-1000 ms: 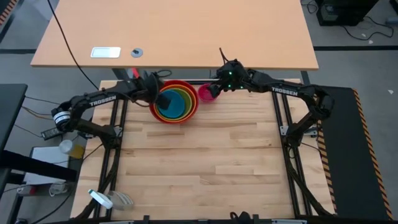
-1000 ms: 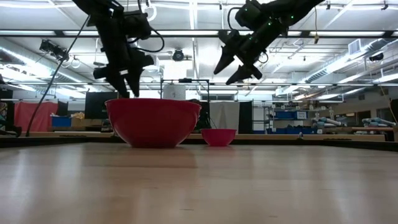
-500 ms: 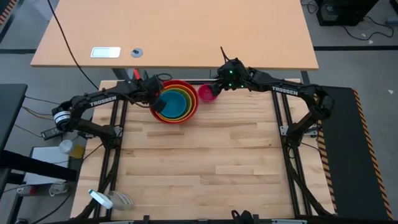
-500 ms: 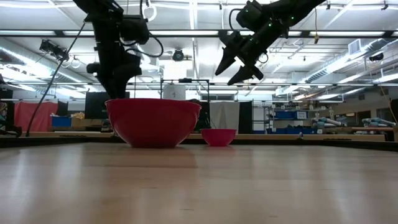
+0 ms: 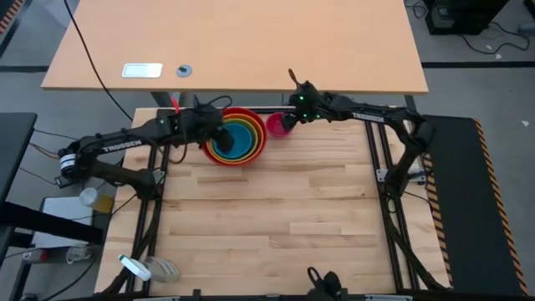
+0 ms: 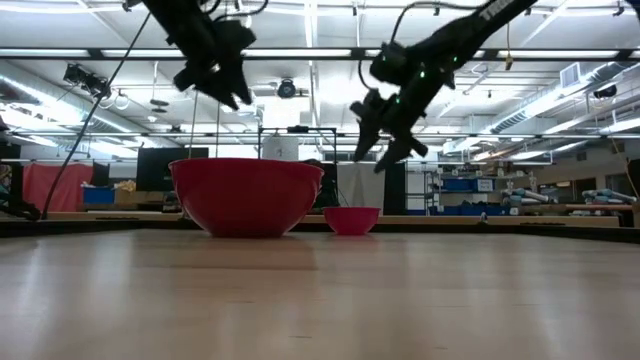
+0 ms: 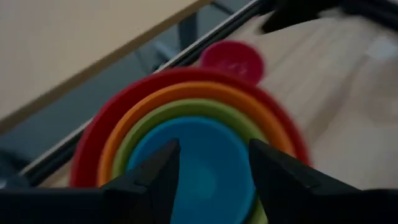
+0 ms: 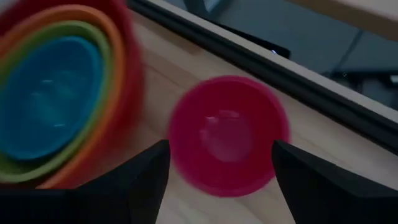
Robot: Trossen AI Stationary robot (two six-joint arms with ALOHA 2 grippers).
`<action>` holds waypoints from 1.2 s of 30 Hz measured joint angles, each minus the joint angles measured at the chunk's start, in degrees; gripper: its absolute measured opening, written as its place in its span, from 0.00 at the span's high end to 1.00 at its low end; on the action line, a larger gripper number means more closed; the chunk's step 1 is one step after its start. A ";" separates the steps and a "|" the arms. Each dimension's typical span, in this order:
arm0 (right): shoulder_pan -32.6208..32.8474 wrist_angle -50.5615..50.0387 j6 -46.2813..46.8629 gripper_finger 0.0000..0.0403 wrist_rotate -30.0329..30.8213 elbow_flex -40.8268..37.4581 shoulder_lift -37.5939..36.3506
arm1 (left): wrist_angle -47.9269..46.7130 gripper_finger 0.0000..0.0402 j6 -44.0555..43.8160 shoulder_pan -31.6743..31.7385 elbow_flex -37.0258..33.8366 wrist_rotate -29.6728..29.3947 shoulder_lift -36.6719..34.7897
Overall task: Nest bowls inside each other
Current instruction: Stack the pink bowl on top of the blue bowl
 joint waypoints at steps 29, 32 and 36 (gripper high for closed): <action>-4.48 -1.42 -2.44 0.78 -3.27 0.00 14.00 | 17.60 0.52 -21.46 -9.65 -12.07 2.62 -3.33; -4.48 -0.97 -2.87 0.91 -3.81 0.11 13.35 | 17.58 0.52 -21.57 -9.50 -12.07 2.62 -3.33; -4.07 -1.72 -3.59 0.96 -0.48 0.00 11.15 | 17.58 0.52 -23.03 -9.45 -12.07 0.03 -3.29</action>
